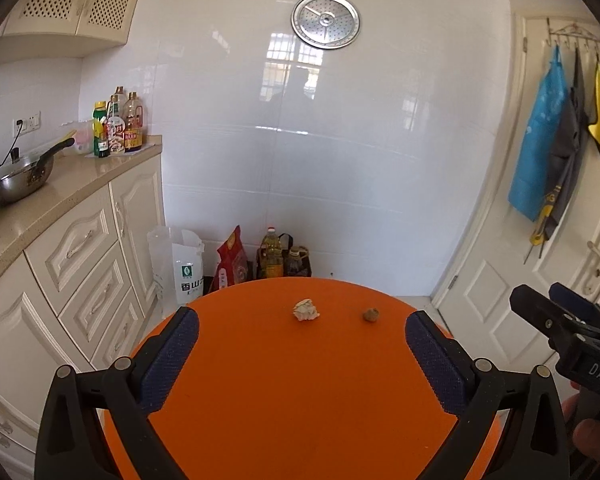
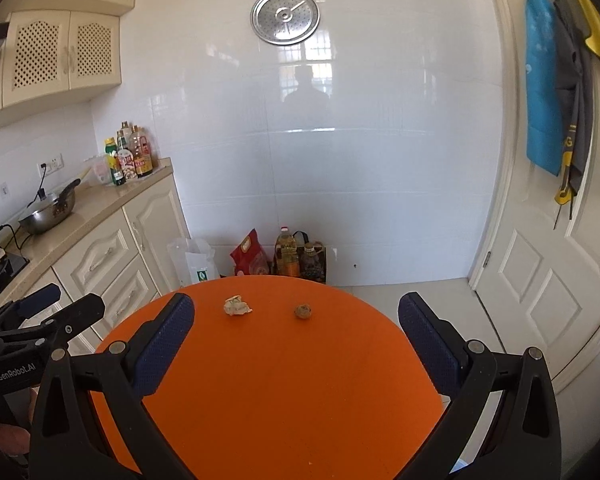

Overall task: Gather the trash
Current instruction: 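Move both tools back over the orange table, then grasp the crumpled paper with the left tool while the right tool grasps the brown lump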

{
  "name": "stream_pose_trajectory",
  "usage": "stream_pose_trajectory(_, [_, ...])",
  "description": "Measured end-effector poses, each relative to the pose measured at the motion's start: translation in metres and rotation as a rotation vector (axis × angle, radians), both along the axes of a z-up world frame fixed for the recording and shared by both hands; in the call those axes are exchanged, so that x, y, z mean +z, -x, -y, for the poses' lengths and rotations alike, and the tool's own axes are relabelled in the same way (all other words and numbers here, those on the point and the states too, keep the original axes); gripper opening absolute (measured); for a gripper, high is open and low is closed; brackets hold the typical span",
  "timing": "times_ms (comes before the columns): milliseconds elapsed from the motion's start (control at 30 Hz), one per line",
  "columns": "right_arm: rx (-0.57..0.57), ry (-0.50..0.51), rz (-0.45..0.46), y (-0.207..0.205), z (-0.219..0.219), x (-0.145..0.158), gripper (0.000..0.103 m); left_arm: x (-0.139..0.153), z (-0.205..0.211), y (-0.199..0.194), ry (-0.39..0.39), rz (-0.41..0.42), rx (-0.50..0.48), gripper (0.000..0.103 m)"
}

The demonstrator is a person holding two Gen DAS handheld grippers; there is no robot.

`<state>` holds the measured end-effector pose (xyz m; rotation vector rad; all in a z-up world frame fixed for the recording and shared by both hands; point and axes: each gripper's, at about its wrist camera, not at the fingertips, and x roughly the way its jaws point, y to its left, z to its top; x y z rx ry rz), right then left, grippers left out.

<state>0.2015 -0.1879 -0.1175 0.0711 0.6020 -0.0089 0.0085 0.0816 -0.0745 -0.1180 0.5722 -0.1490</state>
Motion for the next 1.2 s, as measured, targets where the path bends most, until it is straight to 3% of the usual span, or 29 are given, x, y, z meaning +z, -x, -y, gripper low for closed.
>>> stream_pose_trajectory(433, [0.02, -0.021, -0.321, -0.155, 0.016, -0.149, 0.101, -0.108, 0.101, -0.169, -0.133, -0.275, -0.023, 0.1])
stream_pose_trajectory(700, [0.052, -0.046, -0.431, -0.192, 0.025, -0.205, 0.075, -0.143, 0.16, -0.265, -0.171, -0.363, -0.071, 0.098])
stream_pose_trajectory(933, [0.088, -0.032, -0.432, -0.199, 0.013, -0.216, 0.057, -0.161, 0.153, -0.334, -0.146, -0.422, -0.101, 0.065])
stream_pose_trajectory(1000, [0.084, -0.027, -0.423, -0.198, 0.012, -0.217, 0.04, -0.163, 0.145, -0.334, -0.153, -0.411, -0.098, 0.056])
stream_pose_trajectory(1067, [0.09, -0.032, -0.42, -0.197, 0.01, -0.216, 0.029, -0.163, 0.14, -0.33, -0.15, -0.402, -0.081, 0.035])
stream_pose_trajectory(1200, [0.093, -0.005, -0.41, -0.193, 0.003, -0.216, 0.025, -0.162, 0.128, -0.321, -0.094, -0.415, -0.082, 0.025])
